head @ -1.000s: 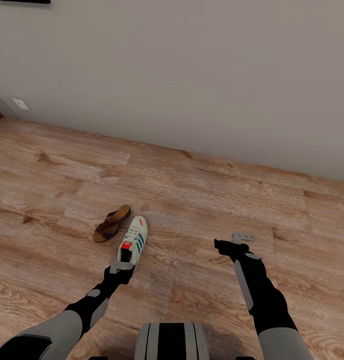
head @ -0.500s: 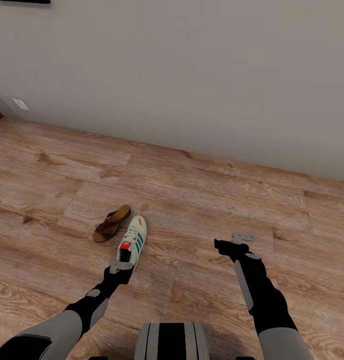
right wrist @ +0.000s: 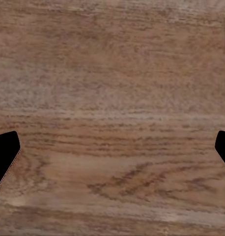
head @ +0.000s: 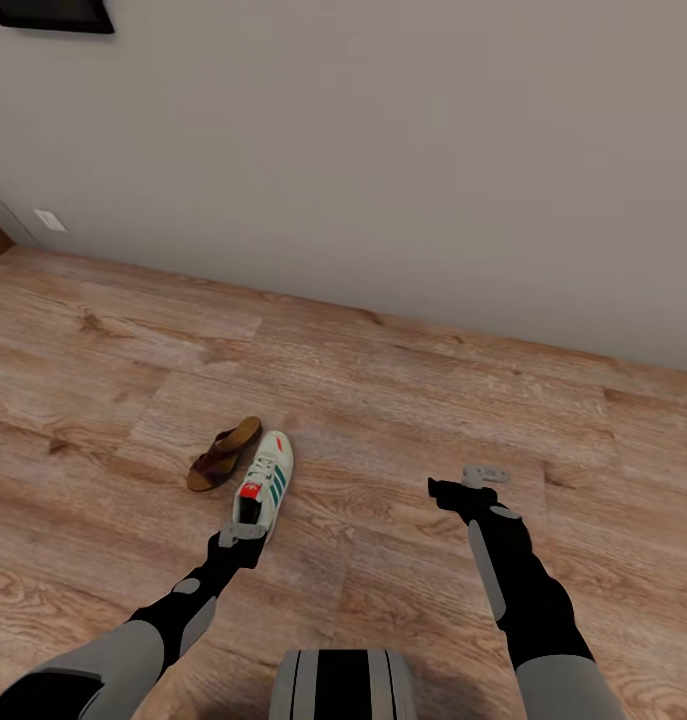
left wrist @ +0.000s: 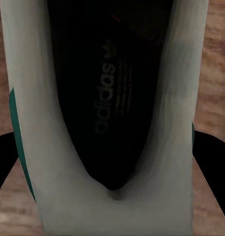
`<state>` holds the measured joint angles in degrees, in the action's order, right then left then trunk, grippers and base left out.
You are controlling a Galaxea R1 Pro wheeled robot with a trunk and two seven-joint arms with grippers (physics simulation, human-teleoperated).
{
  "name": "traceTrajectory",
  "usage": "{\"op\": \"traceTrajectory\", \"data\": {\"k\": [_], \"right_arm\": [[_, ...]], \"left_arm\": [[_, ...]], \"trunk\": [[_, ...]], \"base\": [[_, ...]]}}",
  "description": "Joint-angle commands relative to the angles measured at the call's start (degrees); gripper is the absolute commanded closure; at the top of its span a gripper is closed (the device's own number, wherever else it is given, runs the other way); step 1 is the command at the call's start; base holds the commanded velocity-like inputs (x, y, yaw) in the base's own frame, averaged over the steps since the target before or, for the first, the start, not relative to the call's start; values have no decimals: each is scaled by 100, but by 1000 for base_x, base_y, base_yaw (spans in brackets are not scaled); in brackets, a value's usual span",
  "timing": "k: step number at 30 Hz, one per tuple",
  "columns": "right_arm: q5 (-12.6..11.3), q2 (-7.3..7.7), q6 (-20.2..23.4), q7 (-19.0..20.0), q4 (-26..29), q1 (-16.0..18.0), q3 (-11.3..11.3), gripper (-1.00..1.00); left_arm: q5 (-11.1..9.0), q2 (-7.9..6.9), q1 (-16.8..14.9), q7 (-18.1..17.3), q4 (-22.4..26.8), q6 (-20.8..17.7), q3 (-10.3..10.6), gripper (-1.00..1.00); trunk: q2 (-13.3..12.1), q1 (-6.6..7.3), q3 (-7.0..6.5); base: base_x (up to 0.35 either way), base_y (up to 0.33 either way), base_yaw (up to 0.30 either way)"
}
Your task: Pick up the two gym shoes and the two sandals from the corridor floor and place them onto the hallstand (shoe rack) in the corridor, making sure they are on the rack and not on the floor. Arrange them so the two gym shoes are next to each other and the two sandals are next to each other.
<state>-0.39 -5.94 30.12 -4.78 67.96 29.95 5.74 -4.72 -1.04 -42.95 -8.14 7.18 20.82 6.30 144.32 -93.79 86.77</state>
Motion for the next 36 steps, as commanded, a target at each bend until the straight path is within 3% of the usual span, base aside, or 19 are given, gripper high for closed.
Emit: {"op": "traceTrajectory", "data": {"k": [1,10,14,18,21,26,27,28,30,32,33,36], "right_arm": [[-5,-4,29,-14,7,2,6,-100],[30,-4,24,-21,3,2,-2,-100],[42,-4,21,-22,-1,2,-3,-100],[46,-4,20,-21,-1,2,-3,-100],[48,-4,20,-15,-2,2,-9,-100],[36,-4,20,-6,-2,2,-16,-100],[34,-4,20,-8,-2,2,-21,-100],[44,-4,20,-20,-2,2,-38,-100],[47,-4,20,-22,-4,2,-41,-100],[47,-4,20,-22,-6,2,-44,-100],[47,-4,20,-23,-9,2,-46,-100],[47,-4,20,-23,-6,2,-47,-100]], "left_arm": [[-46,-3,-3,-4,-6,18,46,100],[-46,15,-6,-1,56,7,33,100],[-66,43,-10,4,668,-180,37,100],[-85,142,-11,-2,1829,-1301,51,100],[-92,234,-11,-3,3024,-2404,53,100],[-151,253,-11,-3,4510,-3536,23,100],[-228,250,-11,-3,4642,-3663,-8,100],[-739,232,-10,3,4835,-3868,-96,100],[-888,228,-8,5,4885,-4046,-109,100],[-913,211,-8,5,4893,-4201,-116,100],[-934,120,-7,5,4896,-4330,-118,100],[-955,65,-5,6,4898,-4368,-115,100]], "trunk": [[0,3,-19],[-12,26,-219],[-18,37,-307],[-23,47,-396],[-27,55,-463],[-34,68,-573],[-35,70,-595],[-36,73,-618],[-39,78,-662],[-42,83,-712],[-43,86,-743],[-47,93,-835]], "base": [[0,0,0],[0,0,0],[0,0,0],[0,0,0],[0,0,0],[0,0,0],[0,0,0],[0,0,0],[0,0,0],[0,0,0],[0,0,0],[0,0,0]]}}
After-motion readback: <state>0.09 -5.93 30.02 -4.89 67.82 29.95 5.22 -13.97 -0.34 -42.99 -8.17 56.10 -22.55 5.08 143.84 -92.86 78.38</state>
